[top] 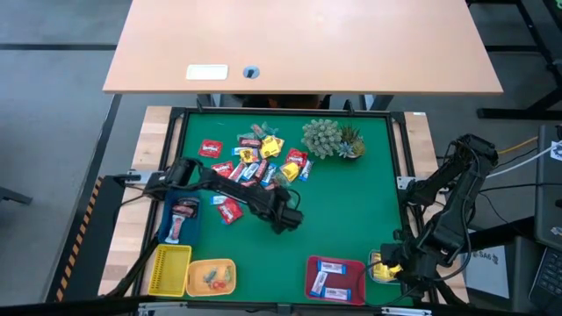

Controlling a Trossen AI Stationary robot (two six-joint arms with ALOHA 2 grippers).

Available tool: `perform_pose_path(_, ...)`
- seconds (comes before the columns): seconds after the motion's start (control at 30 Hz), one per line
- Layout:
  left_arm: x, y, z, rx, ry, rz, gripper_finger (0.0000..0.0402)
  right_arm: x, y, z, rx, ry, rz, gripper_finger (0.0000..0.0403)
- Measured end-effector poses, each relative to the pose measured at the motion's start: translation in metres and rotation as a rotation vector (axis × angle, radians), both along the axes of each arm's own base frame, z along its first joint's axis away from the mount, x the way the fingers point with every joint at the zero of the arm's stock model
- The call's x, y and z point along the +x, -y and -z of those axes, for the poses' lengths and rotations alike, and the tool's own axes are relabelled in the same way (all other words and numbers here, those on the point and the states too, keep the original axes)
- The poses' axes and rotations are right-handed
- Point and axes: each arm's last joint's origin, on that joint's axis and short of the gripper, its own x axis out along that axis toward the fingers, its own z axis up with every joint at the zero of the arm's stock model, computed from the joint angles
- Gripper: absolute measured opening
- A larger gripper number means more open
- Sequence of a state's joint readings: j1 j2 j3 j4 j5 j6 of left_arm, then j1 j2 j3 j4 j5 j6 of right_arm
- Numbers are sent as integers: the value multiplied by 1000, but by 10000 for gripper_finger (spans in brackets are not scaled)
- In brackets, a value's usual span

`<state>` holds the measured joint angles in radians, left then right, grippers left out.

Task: Sort candy
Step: Put the red candy into the yellow bin

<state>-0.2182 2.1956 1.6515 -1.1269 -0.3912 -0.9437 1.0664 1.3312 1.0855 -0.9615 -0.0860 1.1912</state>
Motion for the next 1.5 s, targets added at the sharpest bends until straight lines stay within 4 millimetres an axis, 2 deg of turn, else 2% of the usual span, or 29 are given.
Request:
perform_pose_path(0.2, 1, -10, 11, -6, 41, -27, 195, 0, 0, 0, -1, 2, 0, 143)
perform_pose_path(0.4, 0, -11, 14, -17, 52, -34, 187, 0, 0, 0, -8, 13, 4, 143)
perform_pose_path(0.53, 1, -9, 15, -21, 57, -30, 149, 1, 0, 0, -11, 18, 7, 143)
perform_pose_path(0.83, 1, -6, 16, -27, 50, -9, 20, 2, 1, 0, -29, 51, 21, 143)
perform_pose_path(0.97, 4, -4, 13, -22, 45, 21, 6, 2, 1, 0, -44, 77, 32, 143)
perform_pose_path(1.1, 9, -3, 4, -43, 41, 60, 1, 3, 1, 0, -48, 84, 36, 143)
perform_pose_path(1.27, 15, 5, -16, -71, 41, 116, 0, 3, 2, 0, -54, 97, 41, 143)
perform_pose_path(1.5, 15, 36, -59, -90, 44, 201, 0, 4, 2, 0, -79, 143, 61, 143)
